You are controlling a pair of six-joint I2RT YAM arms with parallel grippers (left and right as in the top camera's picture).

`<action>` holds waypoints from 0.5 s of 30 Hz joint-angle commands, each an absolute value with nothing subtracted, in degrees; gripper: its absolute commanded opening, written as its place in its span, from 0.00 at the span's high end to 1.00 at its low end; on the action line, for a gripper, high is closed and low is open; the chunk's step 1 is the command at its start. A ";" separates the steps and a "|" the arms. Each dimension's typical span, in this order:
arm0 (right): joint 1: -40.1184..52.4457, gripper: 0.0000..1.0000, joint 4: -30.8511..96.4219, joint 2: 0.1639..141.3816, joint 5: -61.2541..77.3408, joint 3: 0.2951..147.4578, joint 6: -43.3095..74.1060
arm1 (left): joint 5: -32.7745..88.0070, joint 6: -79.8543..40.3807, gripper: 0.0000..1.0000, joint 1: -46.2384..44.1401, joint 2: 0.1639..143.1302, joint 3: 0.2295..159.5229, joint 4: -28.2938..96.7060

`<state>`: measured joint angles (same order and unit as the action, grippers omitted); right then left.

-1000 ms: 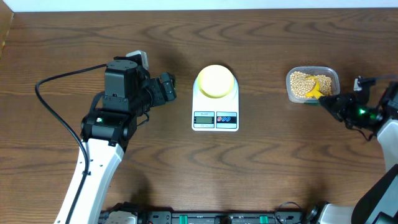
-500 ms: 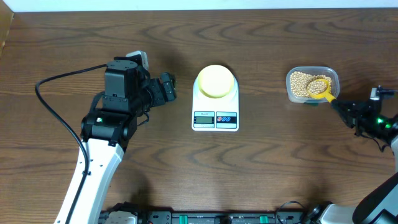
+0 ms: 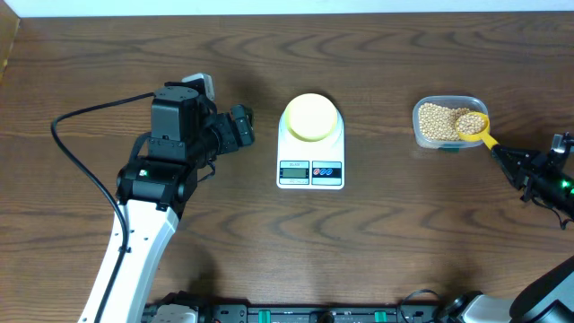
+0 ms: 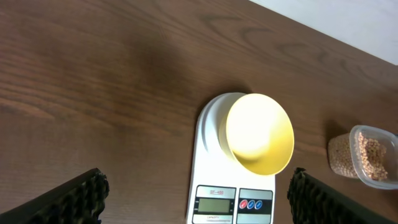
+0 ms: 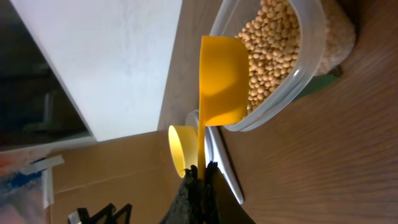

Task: Scoop item into bowl and weigh 50g on scale
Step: 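Move the left gripper to the scale's front buttons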

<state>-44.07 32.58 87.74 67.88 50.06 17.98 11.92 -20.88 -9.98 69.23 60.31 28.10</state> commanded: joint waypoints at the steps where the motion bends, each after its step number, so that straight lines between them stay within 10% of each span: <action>1: -44.71 0.99 32.77 88.05 73.23 49.69 18.65 | 14.72 -19.09 0.06 -10.11 69.01 60.88 28.56; 15: -44.71 0.99 32.56 88.05 76.93 49.69 21.21 | 11.42 -17.61 0.06 -12.64 69.17 63.26 37.39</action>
